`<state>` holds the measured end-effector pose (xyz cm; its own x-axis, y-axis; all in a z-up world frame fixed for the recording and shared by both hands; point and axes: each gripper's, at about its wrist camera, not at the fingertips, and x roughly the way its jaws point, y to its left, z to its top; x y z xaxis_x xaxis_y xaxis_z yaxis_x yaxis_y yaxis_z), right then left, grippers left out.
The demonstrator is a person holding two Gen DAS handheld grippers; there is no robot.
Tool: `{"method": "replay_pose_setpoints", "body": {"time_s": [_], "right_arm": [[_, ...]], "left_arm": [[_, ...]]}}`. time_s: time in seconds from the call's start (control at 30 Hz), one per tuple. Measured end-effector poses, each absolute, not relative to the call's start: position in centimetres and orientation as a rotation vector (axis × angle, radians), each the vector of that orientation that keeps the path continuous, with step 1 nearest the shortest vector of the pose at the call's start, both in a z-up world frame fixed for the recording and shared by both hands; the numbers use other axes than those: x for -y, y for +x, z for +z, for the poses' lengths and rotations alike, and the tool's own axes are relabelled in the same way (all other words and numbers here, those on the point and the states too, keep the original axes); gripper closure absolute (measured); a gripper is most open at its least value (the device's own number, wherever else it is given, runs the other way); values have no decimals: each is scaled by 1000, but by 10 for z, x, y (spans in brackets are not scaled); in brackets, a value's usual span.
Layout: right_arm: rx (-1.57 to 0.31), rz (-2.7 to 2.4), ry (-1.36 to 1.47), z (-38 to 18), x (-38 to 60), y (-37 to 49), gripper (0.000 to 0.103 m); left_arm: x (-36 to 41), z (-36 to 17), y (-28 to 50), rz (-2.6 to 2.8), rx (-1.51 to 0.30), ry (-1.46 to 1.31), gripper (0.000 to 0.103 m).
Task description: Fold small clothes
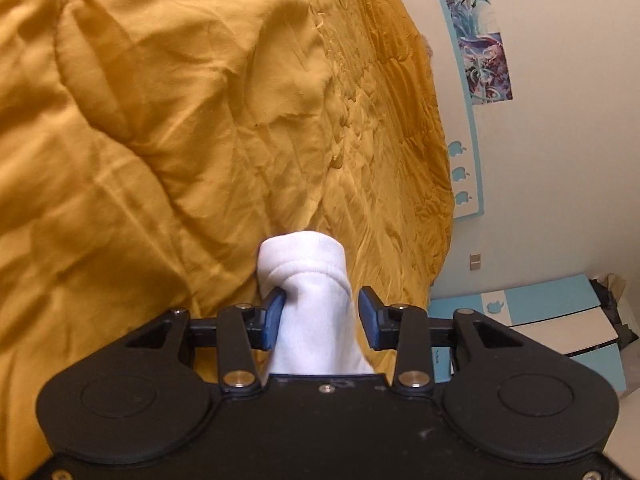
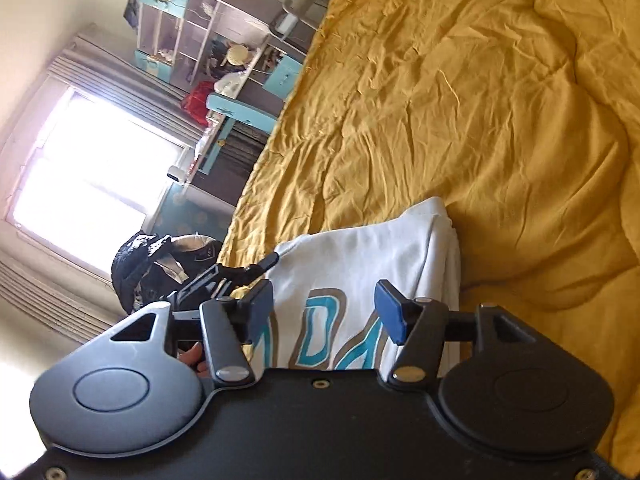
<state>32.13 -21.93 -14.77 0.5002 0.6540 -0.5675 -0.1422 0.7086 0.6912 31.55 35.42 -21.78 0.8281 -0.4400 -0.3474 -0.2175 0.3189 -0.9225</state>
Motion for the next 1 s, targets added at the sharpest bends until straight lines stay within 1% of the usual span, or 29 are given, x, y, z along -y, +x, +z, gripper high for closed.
{"method": "replay_pose_setpoints", "body": {"time_s": [0.03, 0.07, 0.17, 0.23, 0.3, 0.33, 0.37, 0.4, 0.53, 0.67, 0.8, 0.9, 1.0], "right_arm": [[-955, 490, 617, -154, 218, 327, 47], [-962, 469, 609, -159, 217, 331, 50], [-931, 428, 605, -165, 216, 339, 52], [-943, 418, 623, -171, 218, 341, 52], [-944, 413, 650, -171, 222, 336, 53], [-945, 404, 653, -167, 223, 333, 53], [-934, 401, 646, -159, 224, 326, 53], [-911, 417, 631, -150, 225, 316, 51], [-827, 565, 552, -114, 213, 265, 51], [-805, 650, 471, -102, 198, 213, 50], [-812, 650, 448, -110, 196, 176, 49], [-844, 615, 461, -120, 198, 163, 49], [-836, 532, 403, -126, 200, 154, 49]], "left_arm": [[-352, -213, 320, -167, -607, -1231, 84], [-348, -205, 324, -168, -606, -1171, 92], [-338, -196, 335, -146, -600, -995, 93], [-335, -206, 339, -89, -646, -963, 90], [-340, -215, 334, -85, -651, -1028, 90], [-343, -212, 329, -81, -644, -1045, 83], [-346, -205, 320, -71, -629, -1046, 73], [-347, -195, 310, -71, -610, -1032, 72], [-335, -152, 252, -122, -555, -953, 68], [-282, -123, 182, -200, -561, -871, 62], [-226, -127, 127, -246, -618, -817, 61], [-198, -137, 108, -257, -650, -777, 59], [-188, -154, 103, -212, -698, -772, 59]]}}
